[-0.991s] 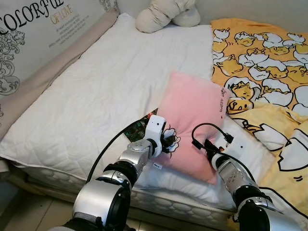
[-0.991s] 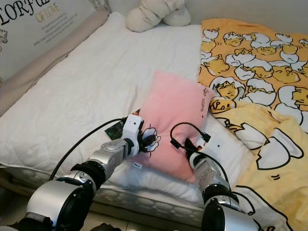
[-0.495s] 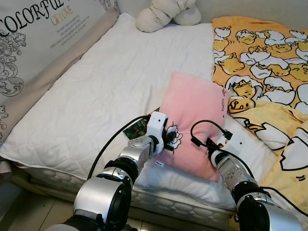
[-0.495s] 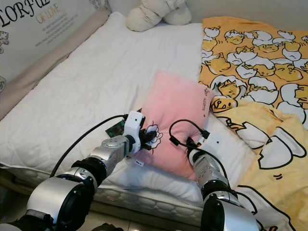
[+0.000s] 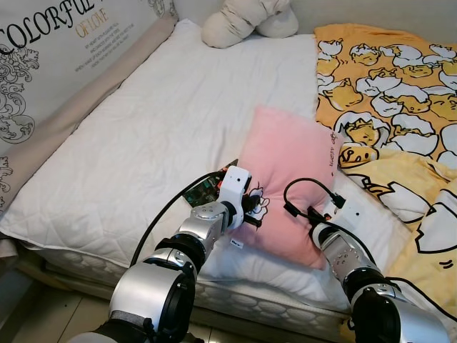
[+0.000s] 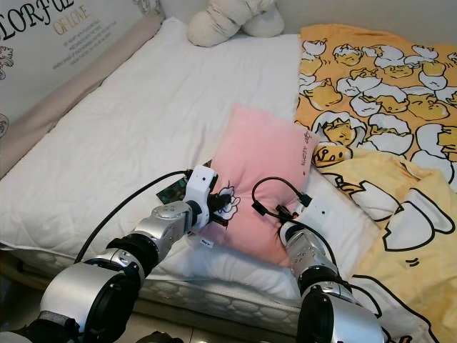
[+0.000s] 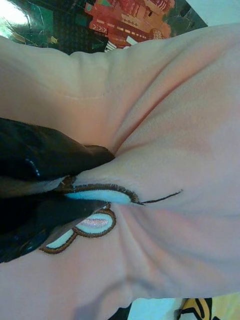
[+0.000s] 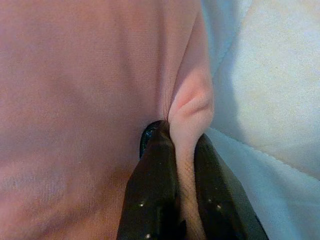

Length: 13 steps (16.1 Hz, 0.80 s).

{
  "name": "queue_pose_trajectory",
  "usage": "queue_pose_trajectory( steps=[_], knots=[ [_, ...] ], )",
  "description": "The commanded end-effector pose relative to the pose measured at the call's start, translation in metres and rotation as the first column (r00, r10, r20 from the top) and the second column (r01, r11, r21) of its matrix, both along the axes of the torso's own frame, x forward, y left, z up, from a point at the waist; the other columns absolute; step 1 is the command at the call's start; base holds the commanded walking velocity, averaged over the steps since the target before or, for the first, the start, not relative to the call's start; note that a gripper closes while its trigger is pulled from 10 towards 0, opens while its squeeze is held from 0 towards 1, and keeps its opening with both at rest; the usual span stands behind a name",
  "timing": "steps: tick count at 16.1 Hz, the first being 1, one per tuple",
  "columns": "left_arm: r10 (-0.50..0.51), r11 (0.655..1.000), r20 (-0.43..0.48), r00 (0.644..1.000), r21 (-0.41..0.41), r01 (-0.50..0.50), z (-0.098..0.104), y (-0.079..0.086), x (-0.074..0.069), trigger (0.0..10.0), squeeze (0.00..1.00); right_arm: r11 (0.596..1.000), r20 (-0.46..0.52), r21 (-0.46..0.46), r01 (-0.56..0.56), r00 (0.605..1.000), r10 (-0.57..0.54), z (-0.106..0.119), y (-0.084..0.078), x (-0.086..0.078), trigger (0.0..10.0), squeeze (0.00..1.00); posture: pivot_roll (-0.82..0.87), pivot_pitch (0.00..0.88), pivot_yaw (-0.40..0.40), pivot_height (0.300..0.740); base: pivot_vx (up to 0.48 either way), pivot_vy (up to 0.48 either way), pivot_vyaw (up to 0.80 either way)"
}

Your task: Clean up the room

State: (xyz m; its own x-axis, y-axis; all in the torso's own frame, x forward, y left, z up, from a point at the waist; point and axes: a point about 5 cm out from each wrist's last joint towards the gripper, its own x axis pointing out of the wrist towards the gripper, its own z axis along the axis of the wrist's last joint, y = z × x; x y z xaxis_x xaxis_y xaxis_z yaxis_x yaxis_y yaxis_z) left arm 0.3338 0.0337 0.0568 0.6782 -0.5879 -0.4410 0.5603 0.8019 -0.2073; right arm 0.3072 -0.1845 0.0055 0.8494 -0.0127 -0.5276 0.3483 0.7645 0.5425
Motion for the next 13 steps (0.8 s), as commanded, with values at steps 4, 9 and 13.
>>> queue_pose_trajectory(
  steps=[4, 9, 13],
  knots=[
    [0.029, 0.999, 0.025, 0.999, -0.036, -0.028, 0.008, 0.006, 0.007, 0.0, 0.0, 0.999, -0.023, 0.034, -0.004, 1.0, 0.005, -0.002, 0.006, 0.0, 0.0, 0.0, -0.02, 0.0, 0.061, 0.74, 0.0, 0.0, 0.0],
    [-0.048, 0.992, 0.153, 0.987, -0.109, 0.065, 0.044, 0.008, 0.026, 0.0, 0.0, 0.999, 0.147, 0.051, -0.009, 0.989, 0.002, 0.038, 0.007, 0.032, 0.0, 0.0, -0.01, 0.0, 0.051, 0.74, 0.0, 0.0, 0.0],
    [-0.04, 0.981, 0.466, 0.884, -0.15, 0.124, 0.134, 0.018, 0.059, 0.0, 0.0, 1.0, 0.433, -0.005, -0.03, 0.901, 0.029, 0.114, 0.003, 0.067, 0.0, 0.0, 0.01, 0.0, 0.035, 0.74, 0.0, 0.0, 0.0]
  ],
)
